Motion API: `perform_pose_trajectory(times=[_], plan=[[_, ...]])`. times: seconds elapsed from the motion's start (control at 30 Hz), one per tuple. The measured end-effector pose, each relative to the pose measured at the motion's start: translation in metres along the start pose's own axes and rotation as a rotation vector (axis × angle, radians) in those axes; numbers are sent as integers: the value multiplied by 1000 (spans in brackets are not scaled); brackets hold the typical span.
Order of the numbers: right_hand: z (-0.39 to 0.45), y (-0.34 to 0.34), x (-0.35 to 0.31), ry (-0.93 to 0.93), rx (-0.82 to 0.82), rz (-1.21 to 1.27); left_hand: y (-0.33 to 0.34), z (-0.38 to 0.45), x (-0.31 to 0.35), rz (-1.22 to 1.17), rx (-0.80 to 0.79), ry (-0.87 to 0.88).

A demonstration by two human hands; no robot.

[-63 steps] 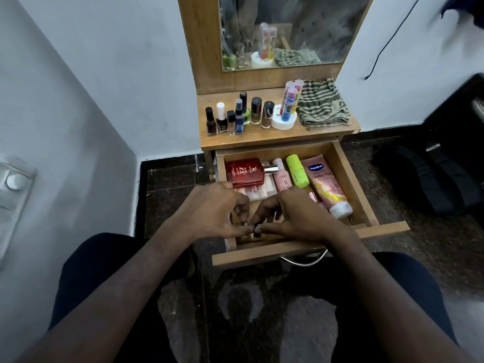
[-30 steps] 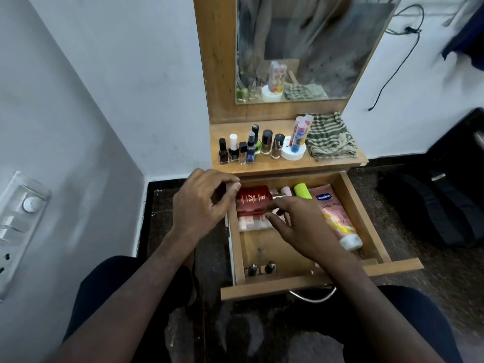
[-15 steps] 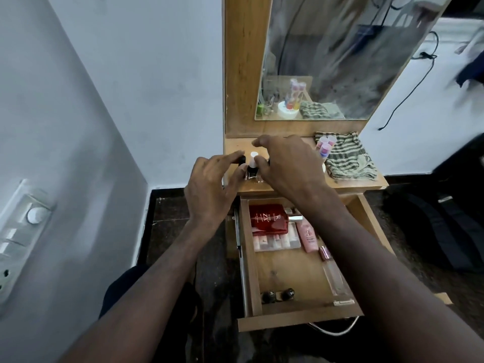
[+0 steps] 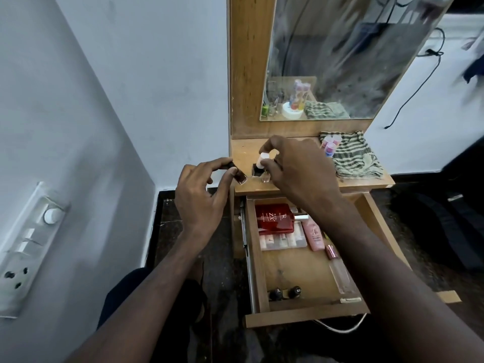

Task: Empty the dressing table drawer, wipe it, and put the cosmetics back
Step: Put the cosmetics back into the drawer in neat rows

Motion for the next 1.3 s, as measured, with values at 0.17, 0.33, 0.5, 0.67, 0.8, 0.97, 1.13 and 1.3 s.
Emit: perform_pose_trajectory(times=[0.17, 0.33, 0.5, 0.67, 0.8, 0.97, 1.13, 1.3], plan=[[-49, -26, 29, 6, -79, 20, -22, -26, 15, -65, -158, -35], [-110, 1, 78, 94, -205, 50, -23, -64, 38, -26, -387, -3], [-133, 19, 90, 53, -342, 99, -17, -80, 43, 81, -618, 18], [-145, 28, 92, -29, -432, 144, -16, -94, 48, 198, -842, 145], [-153, 33, 96, -48, -495, 179, -12, -103, 51, 239, -942, 248], [-161, 39, 97, -62, -567, 244, -8, -104, 45, 243, -1037, 277], [-161, 40, 101, -33, -638, 340, -10, -101, 46, 243, -1053, 328], [-156, 40, 113, 44, -586, 298, -9, -99, 49, 195, -1081, 440]])
Point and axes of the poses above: each hand's wrist, its own z-axis towards the middle knuckle, its own y-axis out of the palm, x = y × z, the point moved 4 cm from there along z, towards the middle knuckle, and after that the axes turned 15 degrees about x, right-handed, at the moved point
